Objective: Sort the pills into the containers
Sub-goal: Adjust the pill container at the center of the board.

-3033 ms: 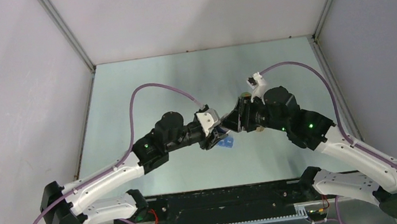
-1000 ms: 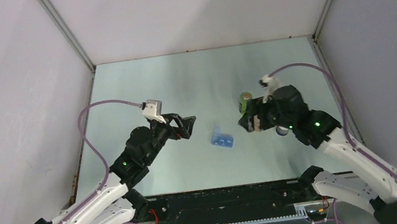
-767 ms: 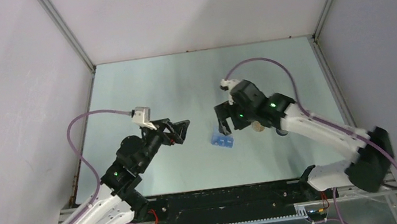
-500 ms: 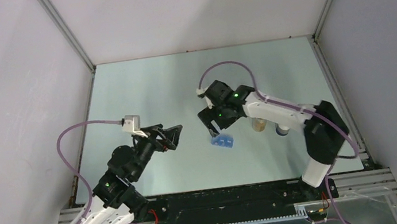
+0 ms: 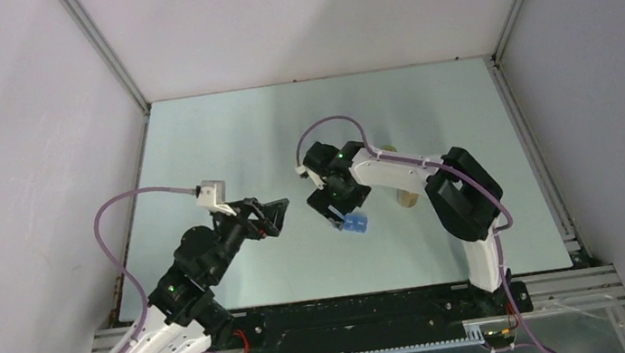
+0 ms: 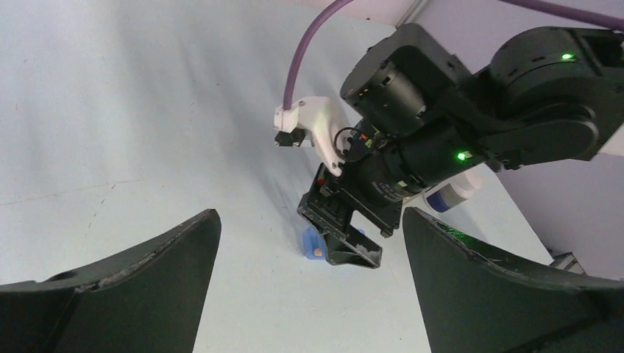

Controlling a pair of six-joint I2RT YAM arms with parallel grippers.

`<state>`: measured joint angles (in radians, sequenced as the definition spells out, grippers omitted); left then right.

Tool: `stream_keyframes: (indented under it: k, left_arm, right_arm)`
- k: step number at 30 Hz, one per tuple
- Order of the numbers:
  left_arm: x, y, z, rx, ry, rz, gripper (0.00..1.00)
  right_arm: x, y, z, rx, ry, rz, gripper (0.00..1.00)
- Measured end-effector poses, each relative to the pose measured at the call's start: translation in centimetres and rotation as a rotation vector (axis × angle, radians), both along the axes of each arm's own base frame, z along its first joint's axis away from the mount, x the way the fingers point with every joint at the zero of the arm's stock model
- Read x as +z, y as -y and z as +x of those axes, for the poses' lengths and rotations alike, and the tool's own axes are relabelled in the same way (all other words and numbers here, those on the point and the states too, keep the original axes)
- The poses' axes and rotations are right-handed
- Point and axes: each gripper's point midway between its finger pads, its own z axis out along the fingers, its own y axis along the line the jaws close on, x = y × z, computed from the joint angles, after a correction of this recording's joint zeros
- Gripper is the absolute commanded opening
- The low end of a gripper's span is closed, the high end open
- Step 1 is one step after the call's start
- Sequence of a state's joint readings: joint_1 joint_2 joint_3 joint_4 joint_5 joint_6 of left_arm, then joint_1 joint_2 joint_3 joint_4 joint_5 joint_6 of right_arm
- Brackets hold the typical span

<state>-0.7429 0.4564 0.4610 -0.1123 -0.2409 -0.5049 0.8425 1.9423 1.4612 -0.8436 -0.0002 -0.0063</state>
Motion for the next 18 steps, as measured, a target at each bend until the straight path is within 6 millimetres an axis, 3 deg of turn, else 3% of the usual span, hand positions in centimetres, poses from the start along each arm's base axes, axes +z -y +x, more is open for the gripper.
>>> stream_keyframes:
  k: [8, 18]
  left_arm:
    - [1.8, -0.4, -0.2, 0.005, 0.054, -0.049, 0.99]
    - [2.3, -0.6, -0.3, 0.008, 0.071, -0.062, 0.99]
  right_arm:
    - [-0.1, -1.8, 0.4, -0.081, -0.032, 0.041, 0.82]
    - [-1.3, -2.0, 0.1, -0.207, -0.062, 0.046, 0.82]
